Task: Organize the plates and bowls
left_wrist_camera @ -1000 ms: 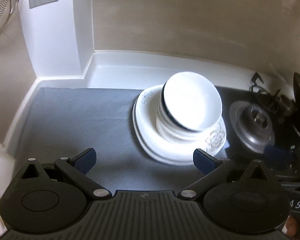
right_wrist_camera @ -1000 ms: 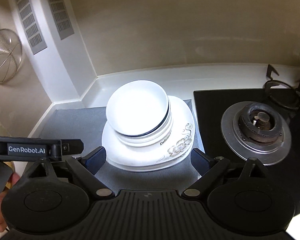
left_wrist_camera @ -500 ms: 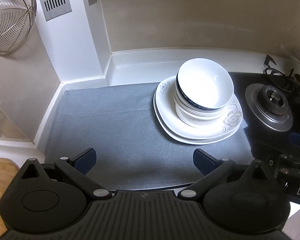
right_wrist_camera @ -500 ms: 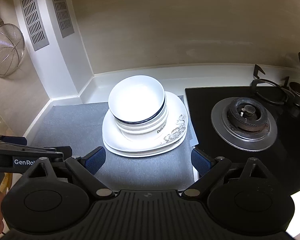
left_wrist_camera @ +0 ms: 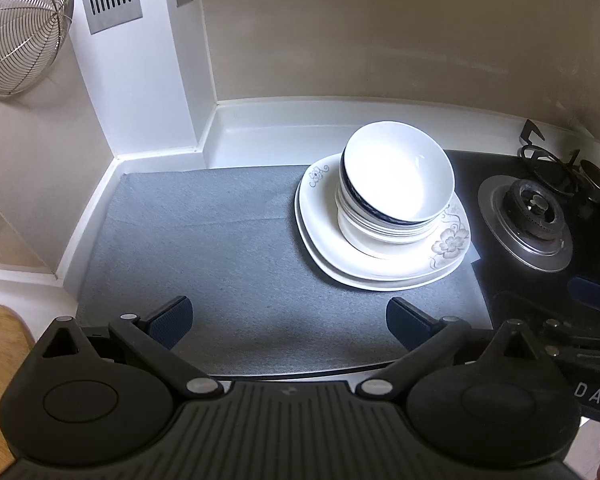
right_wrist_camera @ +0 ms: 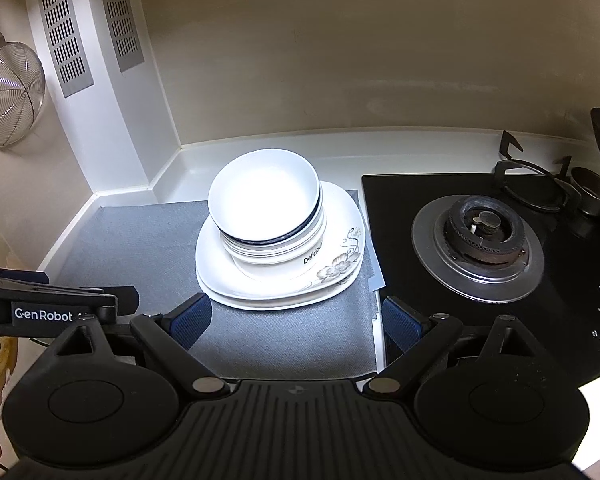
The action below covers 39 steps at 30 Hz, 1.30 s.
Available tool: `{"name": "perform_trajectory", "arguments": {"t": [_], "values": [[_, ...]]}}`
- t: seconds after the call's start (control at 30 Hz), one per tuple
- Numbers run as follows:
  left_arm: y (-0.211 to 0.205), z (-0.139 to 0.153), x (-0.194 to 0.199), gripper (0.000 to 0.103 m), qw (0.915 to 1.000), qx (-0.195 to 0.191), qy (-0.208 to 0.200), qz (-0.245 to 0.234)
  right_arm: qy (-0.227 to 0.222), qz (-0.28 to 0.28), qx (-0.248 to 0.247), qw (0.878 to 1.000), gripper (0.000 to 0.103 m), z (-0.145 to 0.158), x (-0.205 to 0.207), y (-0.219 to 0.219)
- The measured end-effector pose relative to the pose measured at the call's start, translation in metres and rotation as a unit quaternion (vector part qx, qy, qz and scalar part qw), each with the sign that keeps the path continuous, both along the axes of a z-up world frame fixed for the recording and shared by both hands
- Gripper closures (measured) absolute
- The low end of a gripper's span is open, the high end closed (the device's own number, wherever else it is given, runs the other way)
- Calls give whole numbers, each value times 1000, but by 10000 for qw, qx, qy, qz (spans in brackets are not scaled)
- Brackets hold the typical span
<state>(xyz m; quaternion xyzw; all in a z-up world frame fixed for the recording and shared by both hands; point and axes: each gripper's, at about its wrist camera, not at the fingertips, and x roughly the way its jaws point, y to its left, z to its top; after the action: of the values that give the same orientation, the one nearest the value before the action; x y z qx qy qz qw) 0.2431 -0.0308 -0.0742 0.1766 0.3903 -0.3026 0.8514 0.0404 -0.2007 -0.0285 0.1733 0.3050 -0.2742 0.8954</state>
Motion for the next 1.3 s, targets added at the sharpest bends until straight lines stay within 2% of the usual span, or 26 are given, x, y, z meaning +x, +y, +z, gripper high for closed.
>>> {"name": "perform_trajectory", "arguments": {"t": [1.3], "values": [[-15,-3,2,0,10000,38,-60,-10,0,74,103,9999,9,-1,2,-12]]}}
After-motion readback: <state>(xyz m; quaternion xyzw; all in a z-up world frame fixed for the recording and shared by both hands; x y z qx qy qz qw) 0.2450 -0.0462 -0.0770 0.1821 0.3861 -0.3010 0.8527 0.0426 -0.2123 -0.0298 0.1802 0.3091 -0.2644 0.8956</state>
